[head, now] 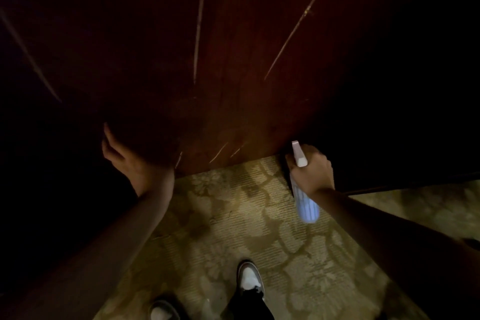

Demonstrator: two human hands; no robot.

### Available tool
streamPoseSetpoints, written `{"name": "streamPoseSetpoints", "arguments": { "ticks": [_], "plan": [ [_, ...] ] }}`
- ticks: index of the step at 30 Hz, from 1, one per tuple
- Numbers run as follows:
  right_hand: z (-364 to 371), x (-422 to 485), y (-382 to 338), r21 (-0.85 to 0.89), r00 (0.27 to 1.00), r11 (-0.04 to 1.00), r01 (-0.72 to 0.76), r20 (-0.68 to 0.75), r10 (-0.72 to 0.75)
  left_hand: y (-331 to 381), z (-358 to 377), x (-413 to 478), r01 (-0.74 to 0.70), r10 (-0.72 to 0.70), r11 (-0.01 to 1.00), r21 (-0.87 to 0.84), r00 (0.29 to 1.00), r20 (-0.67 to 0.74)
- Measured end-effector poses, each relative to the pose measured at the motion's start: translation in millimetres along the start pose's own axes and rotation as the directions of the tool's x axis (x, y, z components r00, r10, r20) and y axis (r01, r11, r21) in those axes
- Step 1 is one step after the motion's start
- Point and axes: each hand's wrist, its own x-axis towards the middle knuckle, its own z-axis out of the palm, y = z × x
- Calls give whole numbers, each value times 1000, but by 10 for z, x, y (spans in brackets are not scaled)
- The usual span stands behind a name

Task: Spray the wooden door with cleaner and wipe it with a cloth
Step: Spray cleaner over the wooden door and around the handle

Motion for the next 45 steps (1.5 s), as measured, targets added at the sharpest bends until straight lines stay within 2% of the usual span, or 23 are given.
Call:
{"name": "streamPoseSetpoints", "arguments": {
  "ticks": [2,5,7,9,13,16,18,21,23,26,29,31,39,43,45],
  "plan": [
    [20,-193,-192,14,992,993,119,41,-120,145,-215,-89,75,-70,993,-91,996,56],
    [-24,-532,-735,188,944,933,306,67,-323,151,-751,-39,36,-38,996,-76,999,-21],
    [-157,-732,-1096,318,898,862,396,63,-436,221,-1150,57,0,-6,995,-96,998,-64],
    [-325,-896,-1658,368,844,800,474,70,-532,338,-1705,202,-64,51,993,-103,990,-129],
    [-760,-1315,-2985,507,694,574,643,-69,-716,659,-2659,470,-87,59,974,-209,989,-137],
    [-1091,-1612,-3828,640,602,435,633,-53,-797,882,-3189,687,-114,64,980,-165,959,-277],
    [-1244,-1742,-4251,709,566,414,570,27,-824,969,-3427,787,-94,21,978,-188,934,-358],
    [-1401,-1940,-4824,703,497,383,599,49,-866,1060,-3730,831,-11,-119,952,-304,906,-407],
    [-1437,-2021,-5104,683,483,393,615,67,-873,1061,-3854,923,58,-202,919,-390,919,-338],
    [-1431,-2076,-5417,646,489,447,620,128,-863,1155,-4041,1113,94,-241,831,-549,949,-202],
    [-1361,-2093,-5605,559,517,524,642,189,-835,1170,-4072,1289,112,-237,810,-575,960,-147],
    [-1285,-2103,-5692,484,543,562,670,197,-817,1113,-4041,1372,149,-248,756,-637,966,-69],
    [-1082,-2175,-5879,314,560,604,733,225,-797,936,-4005,1528,199,-278,641,-742,960,17],
    [-1015,-2195,-5879,250,546,597,762,247,-800,903,-4003,1524,227,-291,571,-789,955,65],
    [-1004,-2183,-5836,241,579,634,735,266,-771,913,-4003,1478,260,-315,515,-817,944,101]
  ]
}}
